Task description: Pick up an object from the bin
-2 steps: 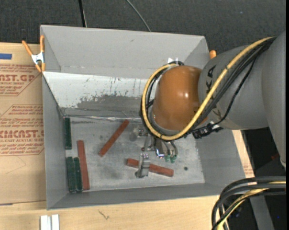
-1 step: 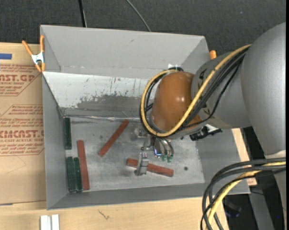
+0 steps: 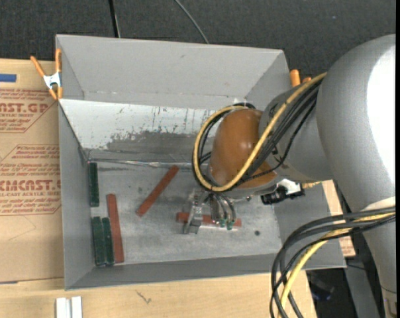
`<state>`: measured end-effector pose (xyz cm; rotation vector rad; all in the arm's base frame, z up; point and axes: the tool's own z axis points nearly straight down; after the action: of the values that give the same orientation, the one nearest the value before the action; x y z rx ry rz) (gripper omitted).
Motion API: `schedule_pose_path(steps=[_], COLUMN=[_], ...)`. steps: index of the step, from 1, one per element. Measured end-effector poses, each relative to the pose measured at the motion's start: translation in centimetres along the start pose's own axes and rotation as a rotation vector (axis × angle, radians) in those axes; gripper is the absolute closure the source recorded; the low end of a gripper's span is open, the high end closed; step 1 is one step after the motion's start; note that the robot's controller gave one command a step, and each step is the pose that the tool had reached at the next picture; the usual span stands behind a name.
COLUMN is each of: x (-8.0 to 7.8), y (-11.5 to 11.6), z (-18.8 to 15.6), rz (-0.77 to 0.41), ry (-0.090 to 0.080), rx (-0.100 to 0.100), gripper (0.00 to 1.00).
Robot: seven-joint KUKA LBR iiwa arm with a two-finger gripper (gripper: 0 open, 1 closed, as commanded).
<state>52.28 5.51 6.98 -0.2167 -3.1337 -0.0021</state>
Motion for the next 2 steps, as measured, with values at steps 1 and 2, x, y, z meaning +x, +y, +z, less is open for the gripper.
schedule_pose_path(steps=[1,2], x=[0.0,2.0], y=[0.0,-1.7], z=[0.0,-12.6], rz=[0.0,0.015], ry=[0.0,-0.001], rx=[0.0,0.0], gripper=[1.0,1.0])
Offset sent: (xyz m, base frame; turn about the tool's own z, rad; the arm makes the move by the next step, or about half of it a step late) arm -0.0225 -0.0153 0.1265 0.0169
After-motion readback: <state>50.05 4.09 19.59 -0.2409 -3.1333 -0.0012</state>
